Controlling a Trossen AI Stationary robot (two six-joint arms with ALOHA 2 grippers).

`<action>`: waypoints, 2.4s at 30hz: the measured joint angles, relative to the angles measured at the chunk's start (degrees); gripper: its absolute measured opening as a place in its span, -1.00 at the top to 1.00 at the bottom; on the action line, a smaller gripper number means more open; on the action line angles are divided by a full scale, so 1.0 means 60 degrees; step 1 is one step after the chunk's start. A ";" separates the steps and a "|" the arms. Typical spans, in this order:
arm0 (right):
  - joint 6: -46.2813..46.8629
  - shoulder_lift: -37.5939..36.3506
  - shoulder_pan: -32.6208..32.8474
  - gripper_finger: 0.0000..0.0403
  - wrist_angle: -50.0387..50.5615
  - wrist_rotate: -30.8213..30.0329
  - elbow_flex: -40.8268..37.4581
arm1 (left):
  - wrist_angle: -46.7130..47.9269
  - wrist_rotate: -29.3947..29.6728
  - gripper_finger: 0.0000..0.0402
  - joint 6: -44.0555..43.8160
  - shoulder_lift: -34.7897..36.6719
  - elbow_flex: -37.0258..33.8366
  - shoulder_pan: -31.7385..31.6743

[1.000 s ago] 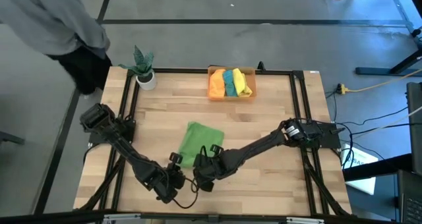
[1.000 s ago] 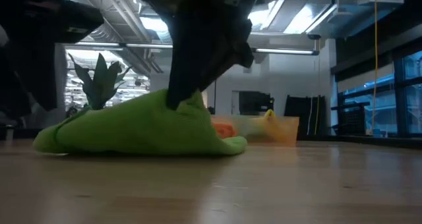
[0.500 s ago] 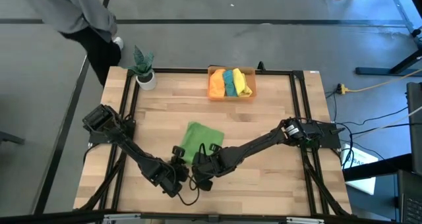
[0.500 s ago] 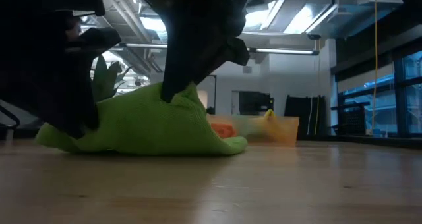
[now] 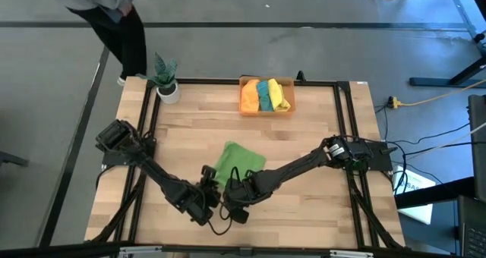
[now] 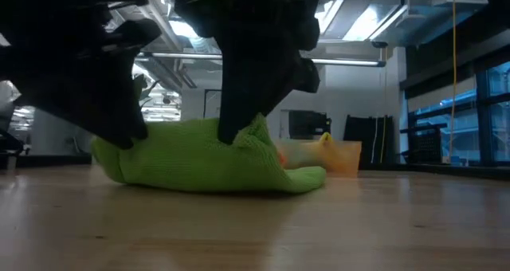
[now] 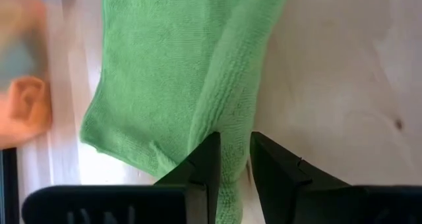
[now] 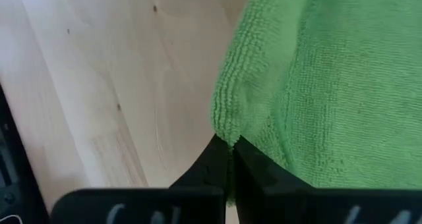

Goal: Roll microfiber towels into tight, uniform cylinder then place into a basket
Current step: Roll the green microfiber towel

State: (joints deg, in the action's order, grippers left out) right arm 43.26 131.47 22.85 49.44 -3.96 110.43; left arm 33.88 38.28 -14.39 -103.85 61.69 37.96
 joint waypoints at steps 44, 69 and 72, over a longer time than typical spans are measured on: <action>-0.0767 -0.0318 0.0361 0.96 -0.0464 -0.0383 -0.0137 | -0.0259 -0.0474 0.63 0.0743 0.0697 0.0022 -0.0061; -0.0767 -0.0359 0.0659 0.96 -0.0645 0.0247 -0.0137 | -0.1113 -0.1978 0.63 0.0453 0.0548 -0.0060 0.0845; -0.0785 -0.0359 0.0659 0.96 -0.0741 0.0247 -0.0137 | -0.1447 -0.1988 0.63 0.0415 0.0272 -0.0258 0.0918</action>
State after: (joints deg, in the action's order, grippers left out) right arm 38.54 129.32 26.81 44.99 -2.48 109.60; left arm 25.20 26.36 -11.90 -102.22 60.15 43.47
